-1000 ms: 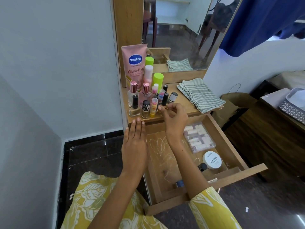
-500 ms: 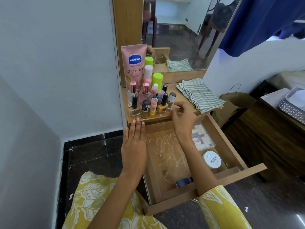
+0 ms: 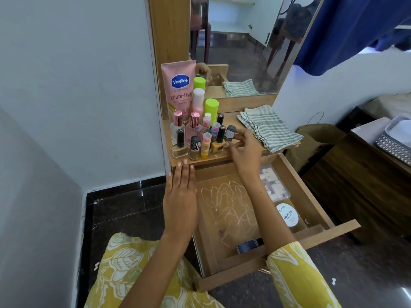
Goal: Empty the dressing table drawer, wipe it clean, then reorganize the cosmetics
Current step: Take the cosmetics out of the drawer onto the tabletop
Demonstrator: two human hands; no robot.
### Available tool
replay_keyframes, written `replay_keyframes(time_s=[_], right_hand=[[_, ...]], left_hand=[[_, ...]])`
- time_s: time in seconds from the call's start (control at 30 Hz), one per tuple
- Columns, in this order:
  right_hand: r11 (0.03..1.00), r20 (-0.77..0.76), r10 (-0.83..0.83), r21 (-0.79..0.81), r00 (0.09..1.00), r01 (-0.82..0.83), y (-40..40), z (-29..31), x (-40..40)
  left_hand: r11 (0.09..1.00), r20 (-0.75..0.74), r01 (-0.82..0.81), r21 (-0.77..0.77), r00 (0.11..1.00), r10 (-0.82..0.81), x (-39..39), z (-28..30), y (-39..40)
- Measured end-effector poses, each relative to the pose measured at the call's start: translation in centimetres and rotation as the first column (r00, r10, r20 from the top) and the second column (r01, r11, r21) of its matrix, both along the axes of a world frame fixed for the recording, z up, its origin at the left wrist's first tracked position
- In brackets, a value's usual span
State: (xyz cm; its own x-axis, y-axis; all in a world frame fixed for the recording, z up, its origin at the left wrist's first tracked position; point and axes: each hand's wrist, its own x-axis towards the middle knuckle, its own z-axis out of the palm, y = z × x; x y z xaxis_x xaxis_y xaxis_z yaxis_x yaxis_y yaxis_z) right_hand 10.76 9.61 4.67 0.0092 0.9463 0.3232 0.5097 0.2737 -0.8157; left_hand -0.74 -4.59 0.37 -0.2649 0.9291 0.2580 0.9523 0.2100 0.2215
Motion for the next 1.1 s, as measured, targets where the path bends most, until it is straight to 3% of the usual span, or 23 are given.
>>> replay_keyframes(time_s=[0.33, 0.47, 0.57, 0.67, 0.83, 0.93, 1.1], right_hand=[[0.992, -0.038, 0.119, -0.043, 0.992, -0.121, -1.1, 0.6, 1.6], [0.982, 0.145, 0.19, -0.002, 0.971, -0.191, -4.0, 1.3, 4.8], [0.918, 0.455, 0.397, -0.214, 0.797, -0.335, -6.4, 1.3, 7.6], [0.844, 0.591, 0.535, -0.412, 0.604, -0.344, -8.2, 0.6, 9.3], [0.722, 0.649, 0.692, -0.623, 0.317, -0.3, -9.9, -0.5, 9.0], [0.716, 0.704, 0.696, -0.662, 0.142, -0.223, -10.5, -1.5, 8.2], [0.636, 0.635, 0.77, -0.756, 0.067, -0.154, -11.0, -1.1, 7.0]], left_hand=[[1.0, 0.017, 0.003, 0.0, 1.0, -0.003, 0.2, 0.3, -0.1], [1.0, -0.009, 0.003, -0.006, 1.0, -0.003, 0.1, 0.3, -0.1], [1.0, -0.007, 0.001, -0.014, 1.0, -0.001, 0.1, 0.3, -0.1], [1.0, -0.005, 0.004, -0.012, 1.0, -0.004, 0.1, 0.2, -0.1], [1.0, -0.008, 0.017, -0.014, 1.0, -0.017, 0.2, 0.6, -0.3], [1.0, -0.03, 0.013, -0.019, 0.999, -0.014, 0.1, 0.7, -0.3], [1.0, -0.051, 0.005, -0.026, 0.999, -0.006, 0.1, 0.7, -0.2]])
